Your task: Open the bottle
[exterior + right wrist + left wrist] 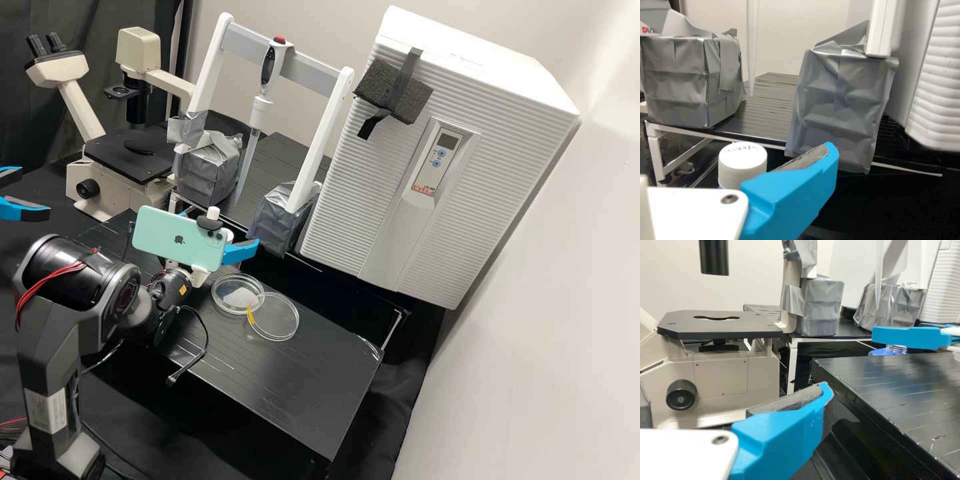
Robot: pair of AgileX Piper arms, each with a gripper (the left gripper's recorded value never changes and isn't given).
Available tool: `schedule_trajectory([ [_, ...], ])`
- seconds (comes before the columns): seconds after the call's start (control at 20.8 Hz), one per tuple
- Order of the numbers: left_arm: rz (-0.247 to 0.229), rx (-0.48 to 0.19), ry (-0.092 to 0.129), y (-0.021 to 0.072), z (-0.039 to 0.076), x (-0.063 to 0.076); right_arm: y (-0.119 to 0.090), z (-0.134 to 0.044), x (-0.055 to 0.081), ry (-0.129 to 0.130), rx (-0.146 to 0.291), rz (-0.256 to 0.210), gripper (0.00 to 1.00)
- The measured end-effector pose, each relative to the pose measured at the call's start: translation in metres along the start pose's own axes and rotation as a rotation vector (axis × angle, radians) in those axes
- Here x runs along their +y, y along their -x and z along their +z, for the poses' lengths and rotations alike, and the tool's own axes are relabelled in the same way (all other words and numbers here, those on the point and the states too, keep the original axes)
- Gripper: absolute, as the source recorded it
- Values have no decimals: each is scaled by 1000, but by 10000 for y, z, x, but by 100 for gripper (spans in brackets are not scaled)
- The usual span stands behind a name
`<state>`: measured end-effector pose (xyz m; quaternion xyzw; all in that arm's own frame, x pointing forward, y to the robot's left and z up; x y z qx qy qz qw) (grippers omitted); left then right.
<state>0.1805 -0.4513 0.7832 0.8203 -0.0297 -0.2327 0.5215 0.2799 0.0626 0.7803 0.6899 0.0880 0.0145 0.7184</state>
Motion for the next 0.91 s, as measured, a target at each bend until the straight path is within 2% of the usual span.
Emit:
schedule_trajectory([
  [0.05, -2, -4, 0, -2, 7, -2, -2, 5, -5, 0, -2, -2, 0],
  [0.91, 5, -2, 7, -10, 15, 0, -13, 57, -16, -1, -17, -9, 0],
])
